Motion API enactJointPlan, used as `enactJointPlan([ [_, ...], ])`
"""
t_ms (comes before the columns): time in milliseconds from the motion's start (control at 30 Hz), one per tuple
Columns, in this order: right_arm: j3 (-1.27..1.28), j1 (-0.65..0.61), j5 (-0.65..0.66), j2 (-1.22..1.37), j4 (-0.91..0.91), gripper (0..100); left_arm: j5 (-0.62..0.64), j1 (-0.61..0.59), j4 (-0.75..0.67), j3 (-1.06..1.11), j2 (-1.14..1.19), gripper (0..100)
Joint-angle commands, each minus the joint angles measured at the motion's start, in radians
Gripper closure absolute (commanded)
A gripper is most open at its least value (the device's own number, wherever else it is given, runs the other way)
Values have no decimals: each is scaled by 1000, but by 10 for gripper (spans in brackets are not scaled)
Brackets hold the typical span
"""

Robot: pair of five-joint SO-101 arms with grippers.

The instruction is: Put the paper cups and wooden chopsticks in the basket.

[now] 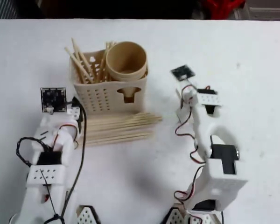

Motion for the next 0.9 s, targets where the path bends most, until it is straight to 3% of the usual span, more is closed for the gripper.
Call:
enactJointPlan([
  [0, -25, 8, -9, 16, 13, 968, -14, 5, -25, -6, -21, 902],
  [200, 17, 44, -69, -62, 16, 983, -14, 5, -26, -6, -21, 901],
  [367, 152, 54, -146, -367, 18, 982, -14, 5, -26, -6, -21, 901],
  [500, 249, -22, -230, -714, 51, 982, -14, 5, -26, -6, -21, 900],
  [667, 227, -206, -307, -1099, 145, 982, -14, 5, -26, -6, -21, 899],
  [867, 81, -371, -390, -1216, 140, 982, -14, 5, -26, -6, -21, 899],
])
